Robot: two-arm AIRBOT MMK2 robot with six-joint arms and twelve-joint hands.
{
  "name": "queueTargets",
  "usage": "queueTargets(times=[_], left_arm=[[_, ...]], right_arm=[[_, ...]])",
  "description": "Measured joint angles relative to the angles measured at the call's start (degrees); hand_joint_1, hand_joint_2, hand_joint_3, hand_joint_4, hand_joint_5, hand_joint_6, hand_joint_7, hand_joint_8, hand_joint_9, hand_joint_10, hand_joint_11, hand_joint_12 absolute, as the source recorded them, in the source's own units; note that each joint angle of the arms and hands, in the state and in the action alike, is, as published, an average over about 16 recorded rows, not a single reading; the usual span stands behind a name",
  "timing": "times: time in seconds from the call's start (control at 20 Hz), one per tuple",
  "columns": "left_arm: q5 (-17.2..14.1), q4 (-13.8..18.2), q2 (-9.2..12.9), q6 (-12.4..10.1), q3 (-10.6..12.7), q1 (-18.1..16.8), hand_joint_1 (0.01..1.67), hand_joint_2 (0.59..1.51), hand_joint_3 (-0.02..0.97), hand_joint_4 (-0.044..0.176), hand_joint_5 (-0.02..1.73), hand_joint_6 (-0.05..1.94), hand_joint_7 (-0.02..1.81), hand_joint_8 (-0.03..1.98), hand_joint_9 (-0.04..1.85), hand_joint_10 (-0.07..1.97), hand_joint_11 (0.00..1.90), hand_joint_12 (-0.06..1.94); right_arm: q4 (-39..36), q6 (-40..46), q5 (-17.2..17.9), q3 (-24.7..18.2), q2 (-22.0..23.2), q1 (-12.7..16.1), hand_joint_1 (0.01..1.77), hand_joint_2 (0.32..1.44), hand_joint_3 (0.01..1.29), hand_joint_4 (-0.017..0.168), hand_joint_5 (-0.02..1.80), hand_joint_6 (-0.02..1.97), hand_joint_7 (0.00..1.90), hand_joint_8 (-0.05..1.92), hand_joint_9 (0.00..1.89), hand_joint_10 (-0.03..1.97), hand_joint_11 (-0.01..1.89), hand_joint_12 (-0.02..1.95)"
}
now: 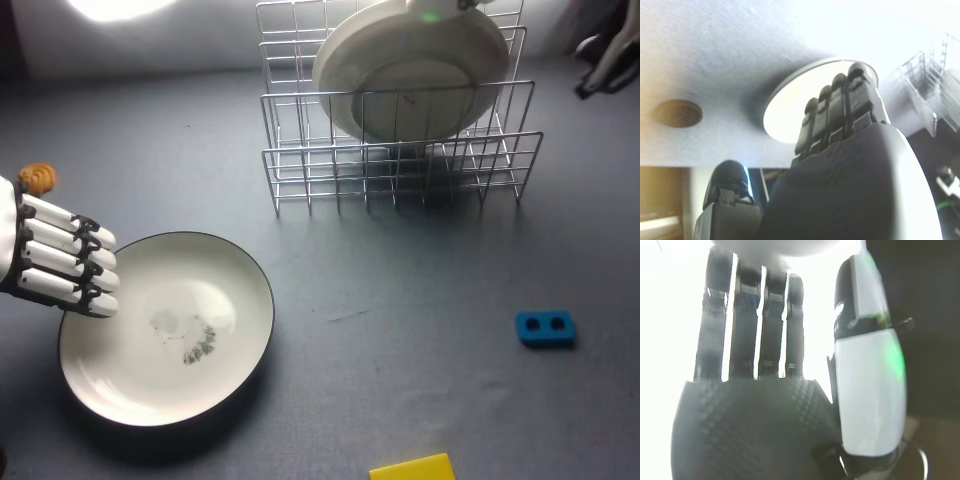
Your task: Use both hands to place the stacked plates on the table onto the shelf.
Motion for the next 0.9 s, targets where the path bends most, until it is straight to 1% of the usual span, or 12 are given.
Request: queueTargets(times=[0.1,0.25,0.4,0.55,0.75,0.85,0.9], left_arm=[[0.31,0.06,-0.10,0.00,0.13,0.38,0.01,1.148,0.010,0.004,0.02,0.00,0.02,0.00,0.02,0.02,0.02,0.00],[0.75,-0.02,-0.27,-0.13,0.30,1.09,0.01,1.146,0.010,0.004,0.02,0.00,0.02,0.00,0.02,0.01,0.01,0.00],[1.03,-0.23,-0.49,-0.61,0.48,1.89,0.01,1.147,0.010,0.004,0.02,0.00,0.02,0.00,0.01,0.01,0.02,0.00],[1.30,-0.56,-0.65,-1.33,0.65,2.83,0.01,1.150,0.010,0.004,0.02,0.00,0.02,0.00,0.00,0.00,0.02,0.00],[1.78,-1.15,-0.90,-3.04,0.91,4.45,0.01,1.152,0.010,0.003,0.02,0.00,0.02,0.00,-0.01,-0.02,0.02,0.00],[2.03,-1.53,-1.05,-4.11,1.07,5.34,0.01,1.154,0.009,0.003,0.02,0.00,0.02,0.00,-0.01,-0.02,0.02,0.01],[2.15,-1.73,-1.14,-4.67,1.17,5.79,0.01,1.154,0.009,0.002,0.02,0.00,0.02,0.00,-0.02,-0.03,0.02,0.01]], right_arm=[[0.01,-4.48,0.46,-1.80,1.41,1.26,1.02,1.04,0.02,-0.003,0.63,0.05,0.76,0.02,0.81,-0.01,0.46,1.01],[-0.03,-12.92,1.76,-5.04,3.63,3.15,1.03,1.03,0.02,-0.002,0.49,0.05,0.58,0.02,0.62,-0.01,0.34,0.83],[-0.11,-22.68,3.70,-8.63,5.61,4.74,1.04,1.00,0.02,-0.001,0.35,0.05,0.41,0.02,0.43,-0.01,0.22,0.63],[-0.23,-32.34,6.00,-12.38,7.28,5.74,1.05,0.97,0.02,0.001,0.21,0.05,0.24,0.02,0.25,-0.01,0.12,0.42],[-0.45,-44.09,8.72,-17.82,8.98,5.52,1.13,0.93,0.02,0.002,0.07,0.04,0.06,0.02,0.06,-0.01,0.03,0.19],[-0.55,-48.74,9.66,-20.32,9.34,4.63,1.17,0.91,0.02,0.003,0.03,0.04,0.02,0.02,0.02,-0.01,0.02,0.14],[-0.59,-50.66,10.01,-21.43,9.38,4.06,1.19,0.90,0.02,0.004,0.02,0.04,0.01,0.02,0.02,-0.01,0.02,0.15]])
